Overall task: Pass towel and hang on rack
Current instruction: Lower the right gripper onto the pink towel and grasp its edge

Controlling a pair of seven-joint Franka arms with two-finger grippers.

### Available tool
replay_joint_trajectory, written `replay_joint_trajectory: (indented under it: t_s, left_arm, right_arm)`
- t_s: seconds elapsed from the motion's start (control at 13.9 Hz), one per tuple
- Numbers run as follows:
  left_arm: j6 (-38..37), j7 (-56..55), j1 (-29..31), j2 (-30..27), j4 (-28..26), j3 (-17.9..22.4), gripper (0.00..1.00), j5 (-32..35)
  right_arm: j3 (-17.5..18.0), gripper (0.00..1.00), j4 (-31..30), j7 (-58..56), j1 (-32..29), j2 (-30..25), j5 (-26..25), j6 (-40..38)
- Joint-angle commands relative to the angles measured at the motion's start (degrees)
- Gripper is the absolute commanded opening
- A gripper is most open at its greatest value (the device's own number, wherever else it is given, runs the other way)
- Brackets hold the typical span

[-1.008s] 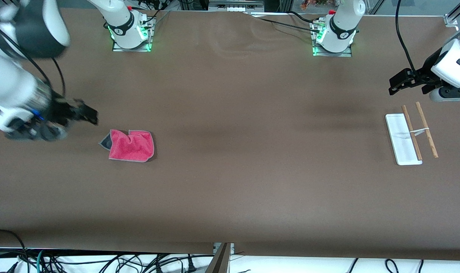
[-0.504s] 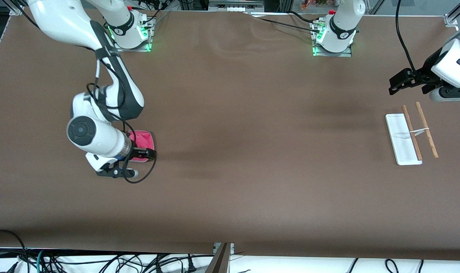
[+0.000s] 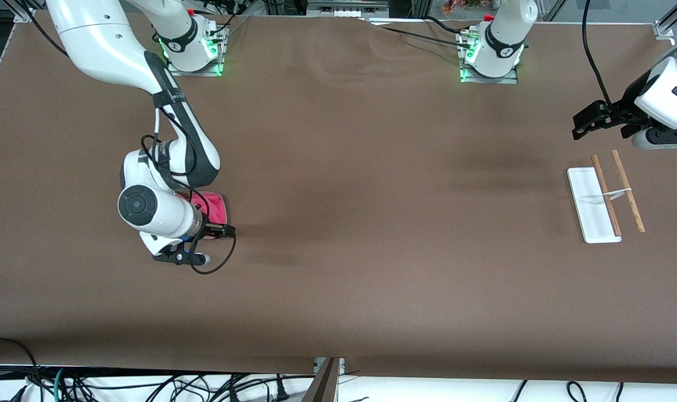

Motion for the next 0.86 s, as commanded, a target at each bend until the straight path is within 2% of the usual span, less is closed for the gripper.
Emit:
replay_joint_trajectory:
  t_s: [0.0,0.22,0.43,0.79]
  left_arm:
    - [-1.2,0.9,0.4,0.8,1.9,-0.1,1.0,0.4]
    - [-1.2,0.9,0.4,0.8,1.9,-0.2,1.0,0.4]
    - [-1.2,1.0,0.4,0.8,1.9,-0.2,1.0,0.4]
    - [-1.3,1.0,0.4,0.8,1.9,-0.2,1.0,0.4]
  right_arm:
    - [0.2,0.95,-2.6,0.5,-0.3,0.8,0.9,5.1]
    - [0.2,0.93,-3.4,0.5,-0.4,2.7,0.9,8.4]
    - [0.2,0.81,-4.5,0.5,-0.3,2.8,0.9,9.5]
    - [0.3,0.53,-7.1,0.5,-0.3,2.6,0.9,12.2]
